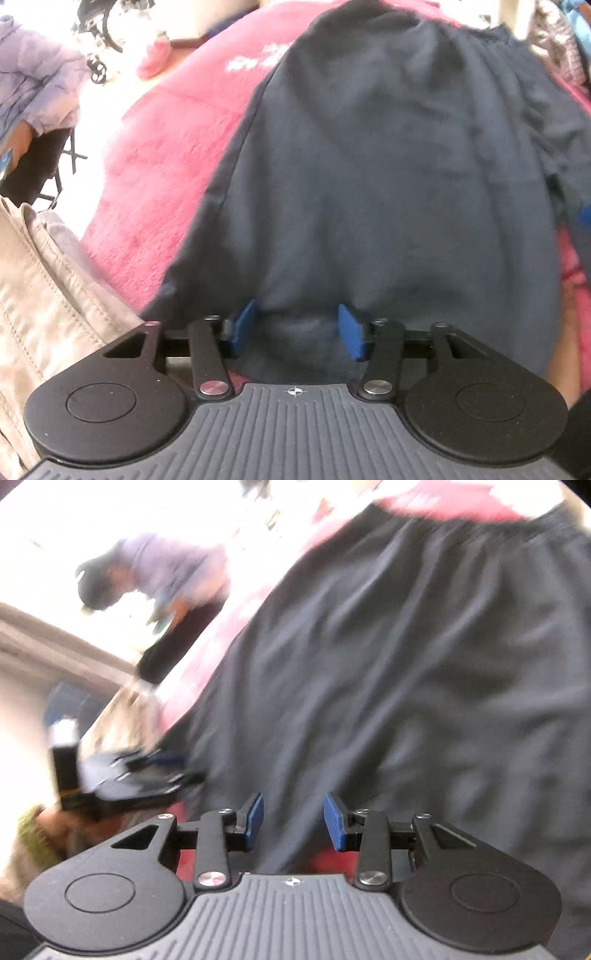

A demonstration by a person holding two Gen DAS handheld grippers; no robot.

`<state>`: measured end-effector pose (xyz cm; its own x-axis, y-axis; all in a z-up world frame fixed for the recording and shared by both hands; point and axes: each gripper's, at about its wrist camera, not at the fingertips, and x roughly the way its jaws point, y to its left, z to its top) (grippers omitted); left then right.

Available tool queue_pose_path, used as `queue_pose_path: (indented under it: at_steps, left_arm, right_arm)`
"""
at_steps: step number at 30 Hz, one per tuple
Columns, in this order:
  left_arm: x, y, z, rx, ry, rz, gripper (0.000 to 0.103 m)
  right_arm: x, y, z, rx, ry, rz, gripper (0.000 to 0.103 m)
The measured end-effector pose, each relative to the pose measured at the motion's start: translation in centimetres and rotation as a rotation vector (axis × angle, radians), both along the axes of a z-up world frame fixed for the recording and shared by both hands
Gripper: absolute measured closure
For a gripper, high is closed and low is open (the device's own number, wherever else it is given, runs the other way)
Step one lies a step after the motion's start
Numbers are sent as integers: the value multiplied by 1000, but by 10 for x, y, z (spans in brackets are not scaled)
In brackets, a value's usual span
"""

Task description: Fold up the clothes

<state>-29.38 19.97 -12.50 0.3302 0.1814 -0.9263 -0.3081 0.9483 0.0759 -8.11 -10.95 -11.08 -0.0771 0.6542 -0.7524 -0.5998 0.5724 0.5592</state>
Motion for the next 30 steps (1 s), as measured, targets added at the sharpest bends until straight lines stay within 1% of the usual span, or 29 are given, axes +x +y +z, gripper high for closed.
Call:
queue_pose_path:
  at_steps: [2,4,6,7,8,10,12,13,15,18,21,24,30]
  left_arm:
    - [3,-2,12,21,-30,16,49]
    - [9,-4,28,26,-80,22,49]
    - [22,-9,45,17,-140,10,47]
    - [31,-14,52,13,-170,-9,47]
    - [42,-23,58,6,-201,-37,47]
    - [69,-45,66,-38,-256,-109,46]
    - [101,-76,68,-117,-289,-199,45]
    - [116,-94,67,-156,-295,-248,45]
    - [146,-133,60,-216,-299,-360,45]
    - [184,-188,48,-236,-287,-496,45]
    - [223,-222,33,-280,-262,-552,45]
    - [252,-240,28,-291,-269,-595,45]
    - [280,-251,27,-343,-312,-643,45]
  right_arm:
    - [10,-32,11,0,-72,-99,63]
    - [22,-70,24,5,-137,-202,63]
    - [41,-118,36,-5,-191,-316,63]
    - [49,-141,40,-11,-202,-372,63]
    - [57,-163,43,-19,-210,-426,63]
    - [65,-196,44,-48,-182,-517,63]
    - [71,-226,41,-81,-134,-578,63]
    - [73,-235,38,-95,-116,-591,63]
    - [72,-247,32,-122,-82,-610,63]
    - [78,-249,12,-150,-14,-642,63]
    - [89,-251,-4,-158,37,-683,63]
    - [95,-253,-8,-160,53,-704,63]
    - [114,-253,-21,-194,49,-766,63]
